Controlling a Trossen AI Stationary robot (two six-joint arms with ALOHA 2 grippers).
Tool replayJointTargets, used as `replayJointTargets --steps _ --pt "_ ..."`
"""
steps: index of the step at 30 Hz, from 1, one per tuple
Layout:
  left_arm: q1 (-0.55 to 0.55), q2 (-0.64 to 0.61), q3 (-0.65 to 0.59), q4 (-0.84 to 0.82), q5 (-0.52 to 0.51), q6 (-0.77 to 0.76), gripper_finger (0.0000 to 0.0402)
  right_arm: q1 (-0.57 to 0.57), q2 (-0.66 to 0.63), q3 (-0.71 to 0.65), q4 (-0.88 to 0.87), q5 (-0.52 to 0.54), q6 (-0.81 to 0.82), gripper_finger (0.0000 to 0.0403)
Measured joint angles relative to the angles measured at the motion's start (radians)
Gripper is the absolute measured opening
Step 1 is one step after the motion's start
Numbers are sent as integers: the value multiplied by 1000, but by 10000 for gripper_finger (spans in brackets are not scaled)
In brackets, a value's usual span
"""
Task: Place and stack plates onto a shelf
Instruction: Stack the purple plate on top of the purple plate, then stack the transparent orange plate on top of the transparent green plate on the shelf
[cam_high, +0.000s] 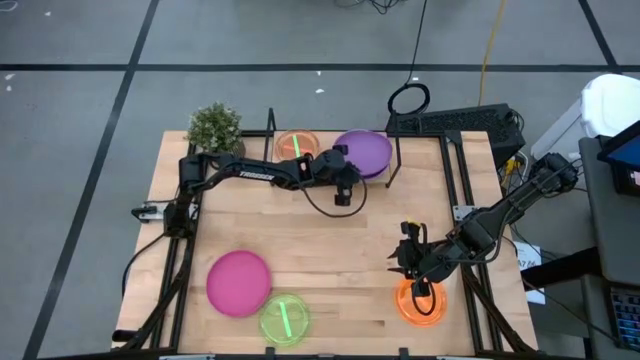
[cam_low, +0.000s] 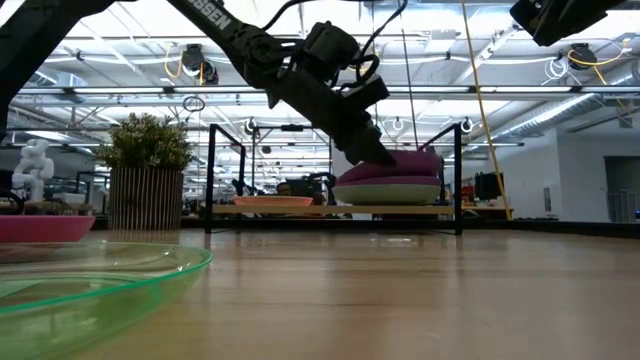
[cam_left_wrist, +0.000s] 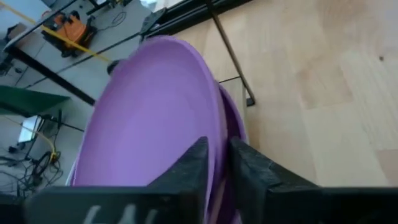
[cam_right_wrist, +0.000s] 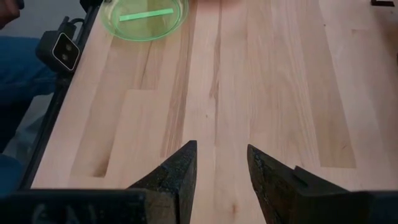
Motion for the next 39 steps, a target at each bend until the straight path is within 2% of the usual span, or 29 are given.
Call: replayJointTargets --steps 4,8,17,20,23,27,30,33,39 --pt "-7 0 0 -1 -72 -21 113 0 0 0 3 0 2 123" --pt "-28 -15 0 -24 -159 -17 128 0 0 0 2 0 7 123" --pt "-69 -92 0 -101 -158 -47 129 1 0 0 4 -1 39 123" --pt "-85 -146 0 -196 -159 -139 129 17 0 0 -1 0 81 123" --pt "-119 -224 0 -378 -151 -247 129 48 0 0 -4 1 121 123" --pt "-178 -338 -22 -578 -70 -380 129 83 14 0 -5 5 168 123" --pt "-246 -407 -55 -681 -52 -470 129 118 55 1 -5 27 229 123" --pt "-328 -466 -110 -694 -44 -538 129 155 112 1 -2 11 295 123" --pt "-500 -525 -226 -662 -71 -677 129 213 212 1 15 -98 456 123"
